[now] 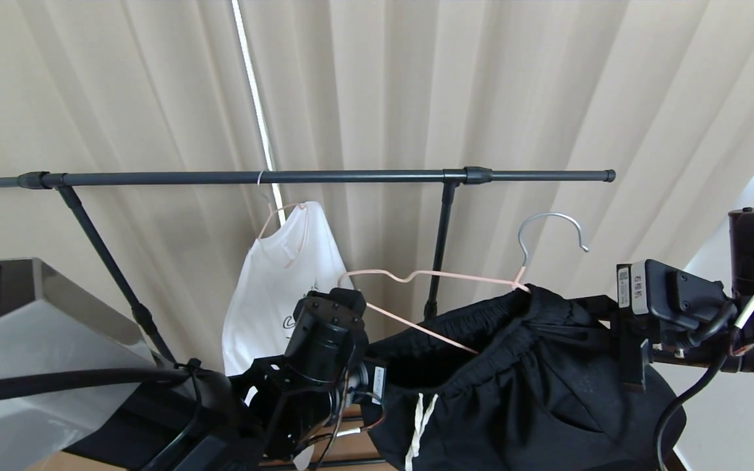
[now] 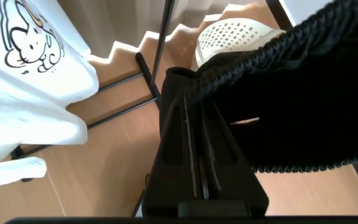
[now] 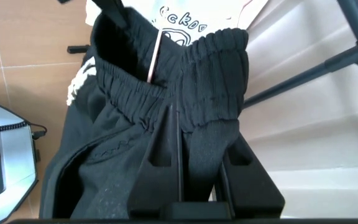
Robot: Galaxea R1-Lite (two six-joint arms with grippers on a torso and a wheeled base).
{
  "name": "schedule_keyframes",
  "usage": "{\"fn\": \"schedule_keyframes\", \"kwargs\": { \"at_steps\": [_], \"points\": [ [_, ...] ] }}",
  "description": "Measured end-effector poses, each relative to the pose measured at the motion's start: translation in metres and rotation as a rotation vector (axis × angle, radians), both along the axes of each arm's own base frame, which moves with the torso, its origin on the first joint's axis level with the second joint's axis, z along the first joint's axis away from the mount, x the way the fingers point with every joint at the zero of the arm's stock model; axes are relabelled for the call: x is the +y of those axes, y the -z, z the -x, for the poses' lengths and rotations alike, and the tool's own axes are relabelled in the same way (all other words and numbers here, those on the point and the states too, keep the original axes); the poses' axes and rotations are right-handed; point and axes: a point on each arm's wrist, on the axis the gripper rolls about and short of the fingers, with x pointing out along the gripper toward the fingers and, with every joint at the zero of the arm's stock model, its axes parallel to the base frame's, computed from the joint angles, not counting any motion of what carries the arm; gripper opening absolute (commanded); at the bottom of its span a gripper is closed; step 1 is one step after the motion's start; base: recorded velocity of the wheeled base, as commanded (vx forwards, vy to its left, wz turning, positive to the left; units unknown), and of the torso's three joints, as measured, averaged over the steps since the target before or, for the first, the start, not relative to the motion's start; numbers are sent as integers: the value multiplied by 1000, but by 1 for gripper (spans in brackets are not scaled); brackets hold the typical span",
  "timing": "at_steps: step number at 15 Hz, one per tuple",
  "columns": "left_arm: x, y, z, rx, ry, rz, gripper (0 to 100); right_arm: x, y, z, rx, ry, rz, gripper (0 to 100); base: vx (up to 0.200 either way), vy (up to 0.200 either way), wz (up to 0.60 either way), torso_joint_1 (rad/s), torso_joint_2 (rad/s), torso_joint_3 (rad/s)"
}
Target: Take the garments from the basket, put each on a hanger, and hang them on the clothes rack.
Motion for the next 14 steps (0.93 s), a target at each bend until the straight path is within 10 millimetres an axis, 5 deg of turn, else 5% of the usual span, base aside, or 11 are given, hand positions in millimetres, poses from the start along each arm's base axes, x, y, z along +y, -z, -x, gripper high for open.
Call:
{"fn": "schedule_keyframes", "kwargs": {
  "at_steps": [14],
  "points": [
    [37,-15,-28,-109,-121,52,0,-4,6,-1,18,9,10,0,0,0,0,0,0,0]
  ]
}}
